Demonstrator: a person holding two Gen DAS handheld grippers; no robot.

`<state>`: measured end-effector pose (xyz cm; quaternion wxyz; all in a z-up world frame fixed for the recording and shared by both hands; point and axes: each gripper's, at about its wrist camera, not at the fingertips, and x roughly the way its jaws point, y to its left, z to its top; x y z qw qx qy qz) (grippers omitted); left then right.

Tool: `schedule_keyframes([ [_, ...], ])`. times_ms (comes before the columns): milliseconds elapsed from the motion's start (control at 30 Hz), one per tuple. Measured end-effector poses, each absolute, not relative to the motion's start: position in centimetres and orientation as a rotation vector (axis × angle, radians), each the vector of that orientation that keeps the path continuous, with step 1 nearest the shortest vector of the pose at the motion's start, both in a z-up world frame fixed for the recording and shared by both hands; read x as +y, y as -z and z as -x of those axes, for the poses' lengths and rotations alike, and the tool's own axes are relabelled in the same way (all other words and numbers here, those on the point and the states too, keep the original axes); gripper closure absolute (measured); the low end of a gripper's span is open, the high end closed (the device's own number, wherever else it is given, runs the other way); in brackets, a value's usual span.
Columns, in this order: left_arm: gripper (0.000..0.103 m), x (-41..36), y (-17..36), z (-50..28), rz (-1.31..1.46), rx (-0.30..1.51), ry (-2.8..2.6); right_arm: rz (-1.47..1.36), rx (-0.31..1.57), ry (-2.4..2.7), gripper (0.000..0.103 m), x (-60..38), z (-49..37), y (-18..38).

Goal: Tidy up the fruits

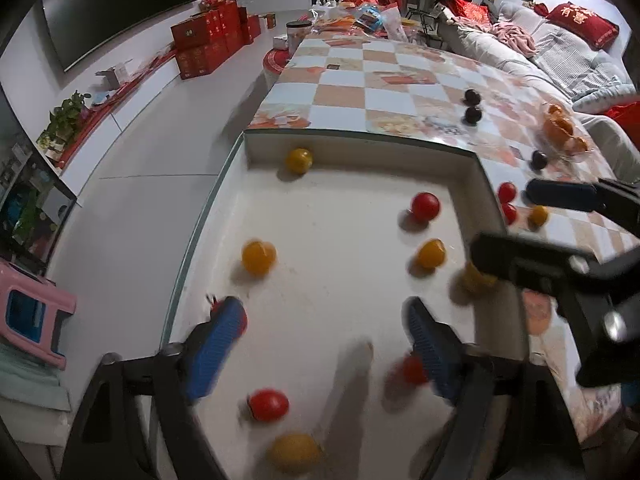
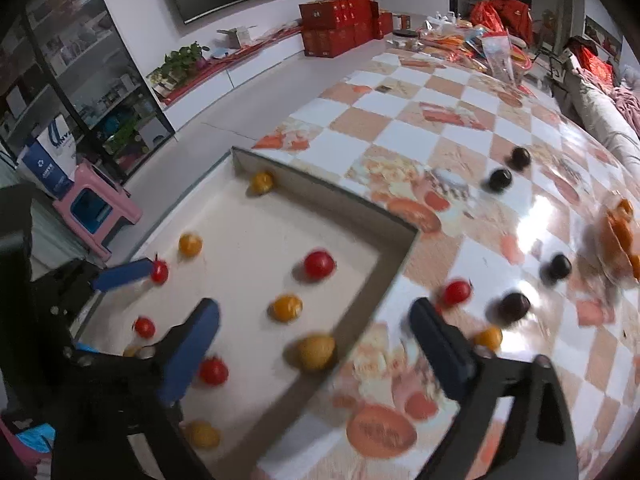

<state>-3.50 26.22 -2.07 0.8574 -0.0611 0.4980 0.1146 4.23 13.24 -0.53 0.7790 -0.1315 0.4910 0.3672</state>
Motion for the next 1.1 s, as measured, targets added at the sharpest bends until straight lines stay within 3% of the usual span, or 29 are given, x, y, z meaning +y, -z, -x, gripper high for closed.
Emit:
schedule_keyframes([
  [700,0.000,26.9,-1.3,13.0,0.213,0.913,-0.254,0.235,1.125,-0.768,0.000,8.4,1.3,-1.2],
  [1100,0.000,23.5,0.2,14.5,0.188,1.070,-0.308,0.337,1.142,-0.751,0.000,9.6,4.3,-1.4],
])
